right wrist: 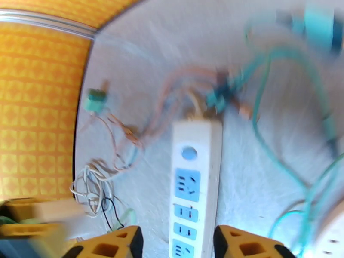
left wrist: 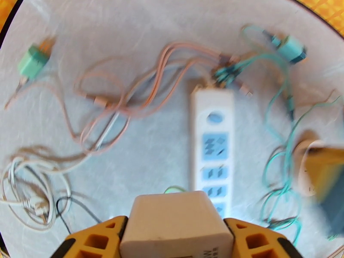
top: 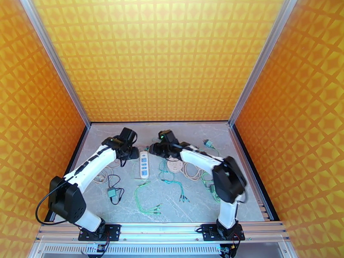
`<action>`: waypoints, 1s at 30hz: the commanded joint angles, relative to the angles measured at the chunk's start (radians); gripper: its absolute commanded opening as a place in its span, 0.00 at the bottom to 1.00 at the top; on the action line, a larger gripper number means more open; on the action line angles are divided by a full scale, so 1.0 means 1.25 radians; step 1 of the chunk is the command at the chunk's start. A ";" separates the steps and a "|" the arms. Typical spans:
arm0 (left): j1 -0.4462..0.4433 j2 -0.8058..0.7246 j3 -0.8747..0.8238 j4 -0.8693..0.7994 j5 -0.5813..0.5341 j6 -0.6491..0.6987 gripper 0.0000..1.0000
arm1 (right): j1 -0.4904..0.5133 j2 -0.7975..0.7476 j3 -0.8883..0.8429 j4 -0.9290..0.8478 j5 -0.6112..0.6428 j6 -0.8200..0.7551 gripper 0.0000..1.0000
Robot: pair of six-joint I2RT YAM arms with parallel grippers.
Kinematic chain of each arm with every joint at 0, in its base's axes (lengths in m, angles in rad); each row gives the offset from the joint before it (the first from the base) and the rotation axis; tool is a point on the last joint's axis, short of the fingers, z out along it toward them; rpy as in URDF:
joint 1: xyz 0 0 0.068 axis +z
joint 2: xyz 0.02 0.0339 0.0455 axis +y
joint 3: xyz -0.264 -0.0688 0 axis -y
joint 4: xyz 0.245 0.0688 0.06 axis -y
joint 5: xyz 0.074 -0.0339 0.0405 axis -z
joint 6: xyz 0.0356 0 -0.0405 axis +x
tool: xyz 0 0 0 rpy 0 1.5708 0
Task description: Pull the plug off the socket
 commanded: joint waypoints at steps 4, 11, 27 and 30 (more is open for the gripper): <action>0.005 -0.058 -0.116 0.016 -0.012 -0.009 0.40 | -0.029 -0.117 -0.065 -0.045 0.144 -0.091 0.55; 0.005 -0.060 -0.210 0.039 -0.015 -0.034 0.40 | -0.036 -0.206 -0.138 -0.073 0.240 -0.115 0.67; 0.008 0.180 -0.087 -0.067 -0.112 -0.008 0.43 | -0.037 -0.240 -0.197 -0.081 0.226 -0.105 0.67; 0.008 0.229 -0.050 -0.089 -0.112 -0.002 0.44 | -0.037 -0.240 -0.202 -0.081 0.226 -0.103 0.67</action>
